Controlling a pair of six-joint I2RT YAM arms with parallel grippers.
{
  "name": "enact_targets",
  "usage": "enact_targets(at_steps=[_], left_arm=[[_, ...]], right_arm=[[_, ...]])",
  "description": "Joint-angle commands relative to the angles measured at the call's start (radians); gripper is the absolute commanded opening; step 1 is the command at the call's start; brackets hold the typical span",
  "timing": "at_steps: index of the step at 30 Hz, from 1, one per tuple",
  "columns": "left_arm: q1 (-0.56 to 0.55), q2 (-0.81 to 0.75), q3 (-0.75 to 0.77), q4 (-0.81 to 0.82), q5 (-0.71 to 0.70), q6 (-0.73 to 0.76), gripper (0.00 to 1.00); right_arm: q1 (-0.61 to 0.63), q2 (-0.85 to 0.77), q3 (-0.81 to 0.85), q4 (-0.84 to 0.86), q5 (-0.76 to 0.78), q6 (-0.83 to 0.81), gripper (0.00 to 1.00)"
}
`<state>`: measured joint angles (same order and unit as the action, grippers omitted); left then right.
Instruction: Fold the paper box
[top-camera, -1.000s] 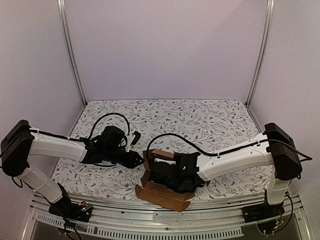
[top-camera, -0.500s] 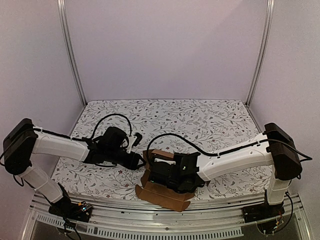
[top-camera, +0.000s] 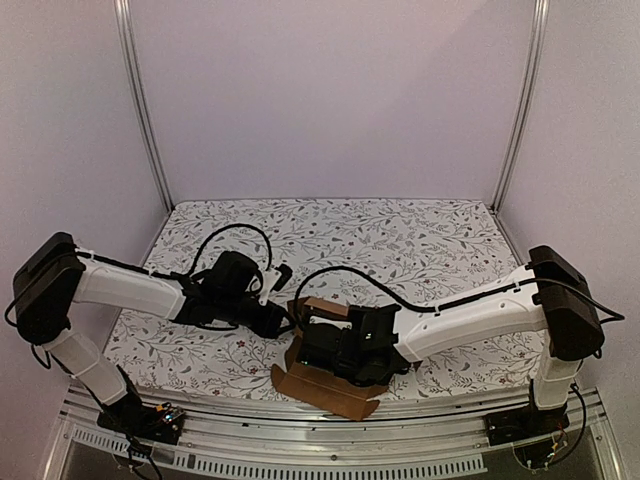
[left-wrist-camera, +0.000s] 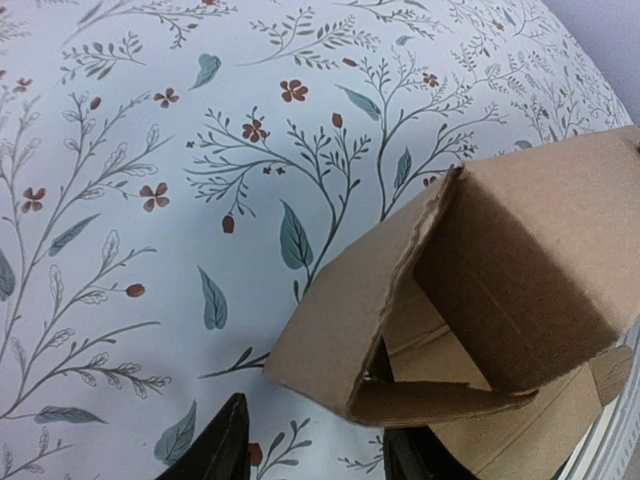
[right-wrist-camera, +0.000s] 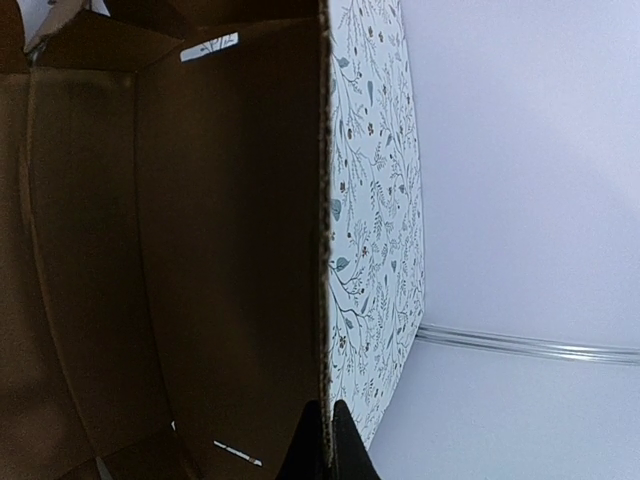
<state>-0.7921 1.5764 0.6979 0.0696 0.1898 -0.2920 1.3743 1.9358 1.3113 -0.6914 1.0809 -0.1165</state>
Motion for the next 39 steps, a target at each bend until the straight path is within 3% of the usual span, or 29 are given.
enact_targets(at_steps=[1,16,28,39], left_arm=[[-0.002,0.008,0.011,0.051,-0.009,0.072,0.45],[0.045,0.052,0.019,0.093,0.148,0.164,0.43],[0.082,0.103,0.047,0.095,0.394,0.224,0.4],[0.08,0.137,0.066,0.081,0.431,0.221,0.37]], right_arm=[[0.007,-0.013,-0.016,0.003,-0.027,0.011,0.0],[0.008,-0.061,-0.063,-0.006,-0.052,-0.009,0.0],[0.009,-0.076,-0.071,-0.067,-0.08,0.003,0.0],[0.009,-0.073,-0.058,-0.088,-0.073,0.01,0.0]])
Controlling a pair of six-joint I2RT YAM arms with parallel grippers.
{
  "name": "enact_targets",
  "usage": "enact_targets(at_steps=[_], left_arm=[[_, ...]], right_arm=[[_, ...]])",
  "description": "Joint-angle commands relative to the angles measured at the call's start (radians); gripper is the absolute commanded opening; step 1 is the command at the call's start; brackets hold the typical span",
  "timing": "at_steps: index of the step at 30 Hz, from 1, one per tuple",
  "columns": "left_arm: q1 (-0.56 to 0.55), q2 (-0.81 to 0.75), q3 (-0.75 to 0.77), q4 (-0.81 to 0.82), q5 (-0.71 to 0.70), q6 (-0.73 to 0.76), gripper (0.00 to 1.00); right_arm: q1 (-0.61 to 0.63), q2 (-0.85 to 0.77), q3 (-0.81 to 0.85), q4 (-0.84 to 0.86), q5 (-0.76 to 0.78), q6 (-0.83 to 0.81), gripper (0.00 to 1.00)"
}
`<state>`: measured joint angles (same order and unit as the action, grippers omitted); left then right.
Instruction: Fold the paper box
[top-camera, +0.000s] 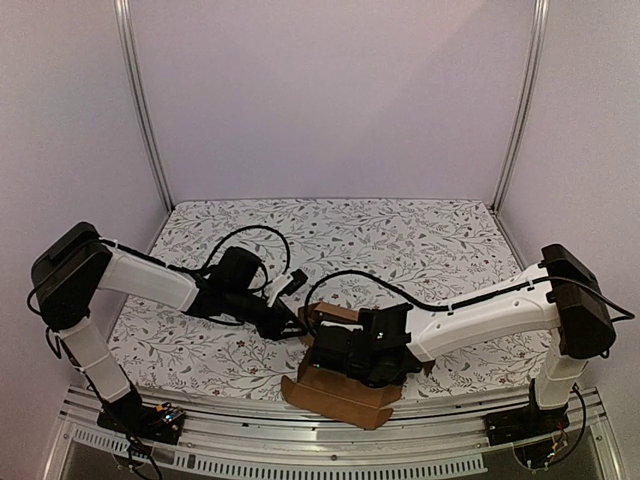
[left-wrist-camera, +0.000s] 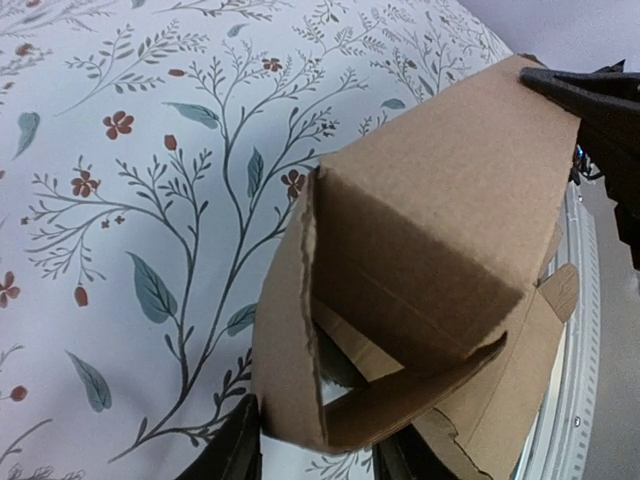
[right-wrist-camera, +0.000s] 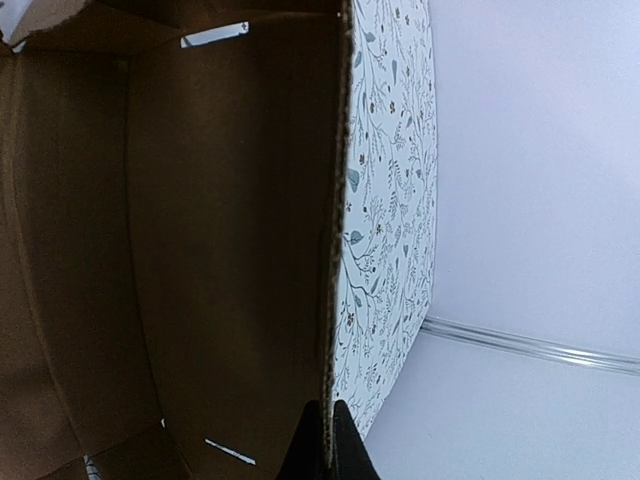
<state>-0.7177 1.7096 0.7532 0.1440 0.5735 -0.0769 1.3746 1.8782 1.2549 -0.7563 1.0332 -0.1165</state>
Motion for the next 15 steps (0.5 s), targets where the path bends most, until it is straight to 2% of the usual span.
enact_targets(at_steps=[1,8,15], left_arm=[[0.005,-0.001,0.005,0.008,0.048,0.0,0.37],[-0.03,-0.02,-0.011,0.026,0.036,-0.039,0.38],[-0.092,-0.043,-0.02,0.063,-0.043,-0.086,0.39]], right_arm=[[0.009,-0.006,0.003,-0.03,-0.023,0.011,0.0],[0.008,0.016,0.028,-0.043,-0.025,0.023,0.0],[0.008,0.034,0.046,-0.066,-0.023,0.04,0.0]])
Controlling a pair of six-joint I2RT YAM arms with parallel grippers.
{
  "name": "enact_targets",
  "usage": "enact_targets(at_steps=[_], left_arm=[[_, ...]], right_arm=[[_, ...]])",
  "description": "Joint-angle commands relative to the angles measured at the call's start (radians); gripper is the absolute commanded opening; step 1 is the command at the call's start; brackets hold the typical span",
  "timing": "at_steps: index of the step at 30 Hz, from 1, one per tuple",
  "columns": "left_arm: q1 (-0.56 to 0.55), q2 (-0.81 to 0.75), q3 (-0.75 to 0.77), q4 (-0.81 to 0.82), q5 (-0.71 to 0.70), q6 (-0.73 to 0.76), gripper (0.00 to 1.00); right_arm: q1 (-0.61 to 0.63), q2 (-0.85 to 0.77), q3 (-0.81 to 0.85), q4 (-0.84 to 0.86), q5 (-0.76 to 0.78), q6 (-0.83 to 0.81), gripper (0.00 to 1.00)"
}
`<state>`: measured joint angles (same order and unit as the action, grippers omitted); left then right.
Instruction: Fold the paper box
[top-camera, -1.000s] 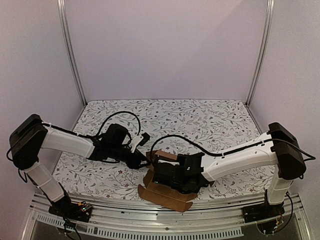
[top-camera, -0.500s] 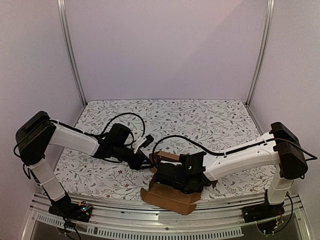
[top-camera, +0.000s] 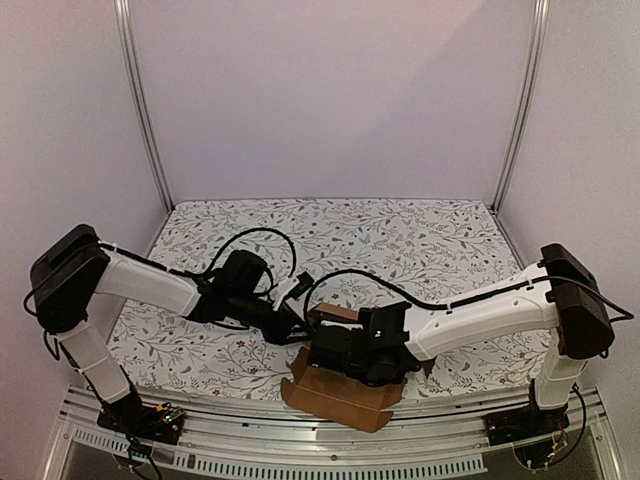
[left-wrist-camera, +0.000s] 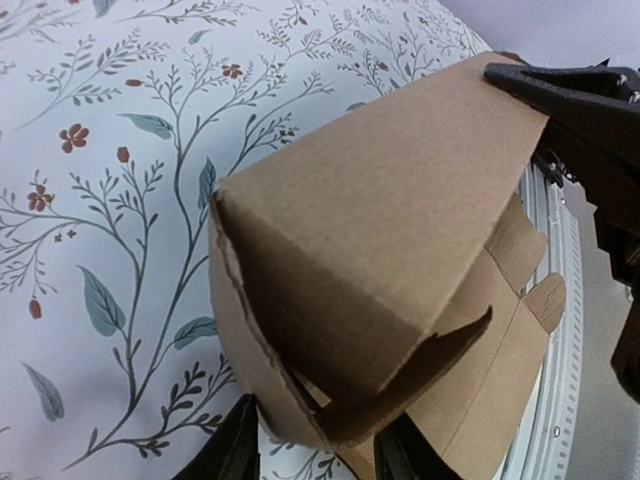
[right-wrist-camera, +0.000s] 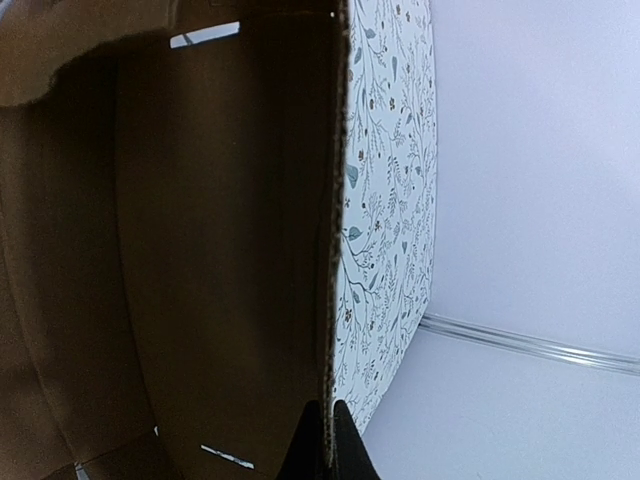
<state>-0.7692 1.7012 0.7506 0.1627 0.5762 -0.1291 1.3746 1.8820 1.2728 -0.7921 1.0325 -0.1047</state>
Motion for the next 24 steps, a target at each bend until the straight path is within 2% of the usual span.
enact_targets(at_steps=[1,6,16,24], left_arm=[[-0.052,-0.037,-0.017,0.048,-0.062,-0.039,0.39],[-0.091,-0.039,-0.034,0.086,-0.152,-0.078,0.39],[-0.194,-0.068,-0.079,0.19,-0.477,-0.146,0.38],[-0.258,-0.054,-0.098,0.266,-0.565,-0.193,0.34]], right_arm=[[0.009,0.031,0.029,-0.031,-0.022,0.031,0.0],[0.009,0.032,0.034,-0.039,-0.022,0.038,0.0],[0.024,0.032,0.033,-0.057,-0.027,0.07,0.0],[0.051,0.052,0.033,-0.056,-0.032,0.089,0.0]])
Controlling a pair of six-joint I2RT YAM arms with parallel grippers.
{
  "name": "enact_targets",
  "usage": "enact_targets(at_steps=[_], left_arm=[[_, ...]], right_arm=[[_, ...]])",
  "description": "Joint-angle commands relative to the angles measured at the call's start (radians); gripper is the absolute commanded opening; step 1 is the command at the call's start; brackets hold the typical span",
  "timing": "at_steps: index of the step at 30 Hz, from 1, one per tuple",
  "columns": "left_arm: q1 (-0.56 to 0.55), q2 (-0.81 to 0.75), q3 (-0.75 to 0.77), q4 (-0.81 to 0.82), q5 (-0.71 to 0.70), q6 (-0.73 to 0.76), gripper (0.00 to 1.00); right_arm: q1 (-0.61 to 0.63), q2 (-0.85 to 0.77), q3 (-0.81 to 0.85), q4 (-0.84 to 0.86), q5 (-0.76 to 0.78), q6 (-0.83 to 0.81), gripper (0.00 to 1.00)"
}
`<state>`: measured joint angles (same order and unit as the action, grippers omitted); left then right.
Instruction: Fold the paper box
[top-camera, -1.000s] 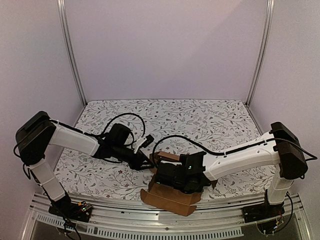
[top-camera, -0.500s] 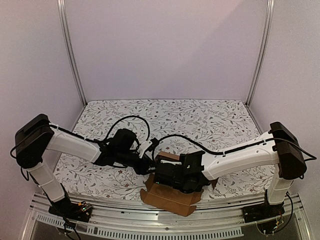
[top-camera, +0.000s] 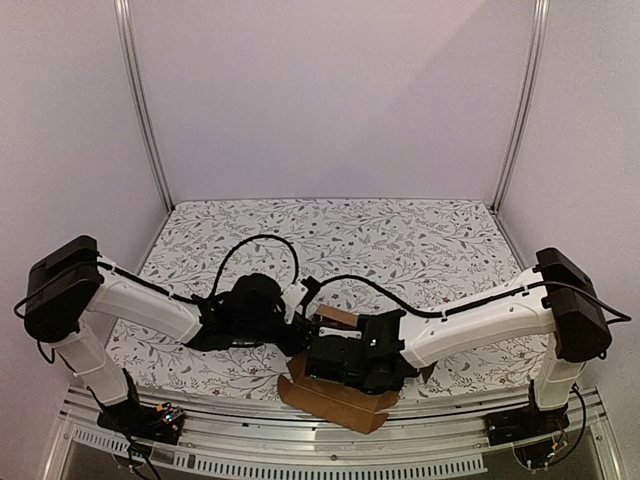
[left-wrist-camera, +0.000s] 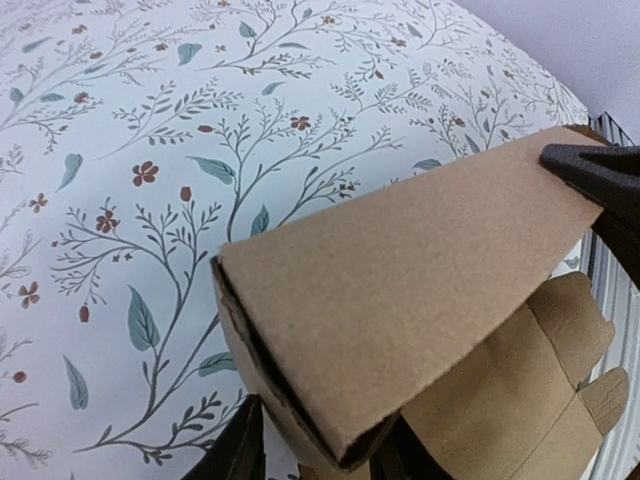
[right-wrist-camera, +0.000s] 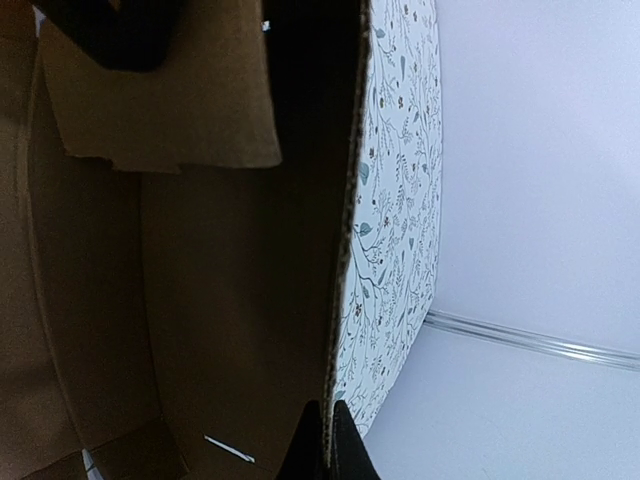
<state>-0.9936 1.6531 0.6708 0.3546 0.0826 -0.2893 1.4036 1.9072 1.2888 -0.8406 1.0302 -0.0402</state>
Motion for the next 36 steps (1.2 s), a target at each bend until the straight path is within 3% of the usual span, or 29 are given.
enact_targets(at_steps=[1,10,16,28,36], left_arm=[[-0.04,-0.005,-0.02,0.08,-0.078,-0.037,0.34],[-0.088,0.003,-0.052,0.141,-0.197,-0.066,0.2],[-0.114,0.012,-0.047,0.145,-0.231,-0.066,0.11],[-0.119,0.007,-0.004,0.069,-0.289,-0.01,0.0],[-0.112,0.027,0.078,0.008,-0.339,0.117,0.0]], right_arm=[[0.025,0.028,0.015,-0.008,-0.03,0.026,0.0],[0.045,0.032,0.019,-0.031,-0.073,0.075,0.01],[0.054,0.001,0.043,-0.041,-0.11,0.105,0.13],[0.042,-0.173,0.045,0.048,-0.304,0.15,0.55],[-0.064,-0.386,-0.028,0.168,-0.491,0.181,0.61]])
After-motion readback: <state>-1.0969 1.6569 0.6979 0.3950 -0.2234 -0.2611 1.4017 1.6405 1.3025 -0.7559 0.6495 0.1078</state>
